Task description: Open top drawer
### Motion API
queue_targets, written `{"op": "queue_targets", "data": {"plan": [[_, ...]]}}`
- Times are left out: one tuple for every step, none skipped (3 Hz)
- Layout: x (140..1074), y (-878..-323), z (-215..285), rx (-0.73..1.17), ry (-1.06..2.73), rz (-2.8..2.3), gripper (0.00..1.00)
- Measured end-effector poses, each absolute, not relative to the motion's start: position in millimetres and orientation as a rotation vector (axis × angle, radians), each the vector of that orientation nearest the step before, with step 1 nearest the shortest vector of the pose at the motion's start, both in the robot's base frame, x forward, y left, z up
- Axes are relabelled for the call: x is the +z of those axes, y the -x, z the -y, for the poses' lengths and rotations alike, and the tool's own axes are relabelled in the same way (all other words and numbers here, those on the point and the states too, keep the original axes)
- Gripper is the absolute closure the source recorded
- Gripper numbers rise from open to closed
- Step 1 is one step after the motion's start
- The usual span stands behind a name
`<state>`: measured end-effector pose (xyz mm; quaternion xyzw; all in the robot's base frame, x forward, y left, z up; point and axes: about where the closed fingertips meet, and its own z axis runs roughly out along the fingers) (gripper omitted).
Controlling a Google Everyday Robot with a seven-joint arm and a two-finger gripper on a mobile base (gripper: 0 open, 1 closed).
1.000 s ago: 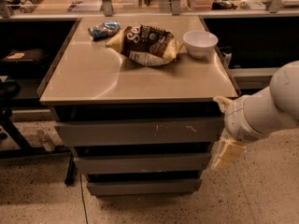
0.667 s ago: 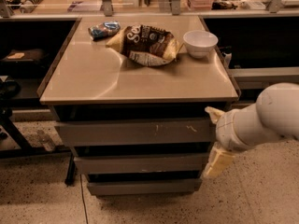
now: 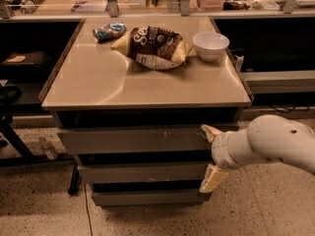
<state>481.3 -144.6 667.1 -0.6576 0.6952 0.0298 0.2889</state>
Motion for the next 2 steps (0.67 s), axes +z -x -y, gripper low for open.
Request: {"op": "queue_targets", "data": {"plan": [[663.1, -502.0, 126.8, 0.103, 1.763, -1.762, 0.00], [670.7, -531.7, 115.5, 0.097, 1.776, -1.690, 0.00]]}}
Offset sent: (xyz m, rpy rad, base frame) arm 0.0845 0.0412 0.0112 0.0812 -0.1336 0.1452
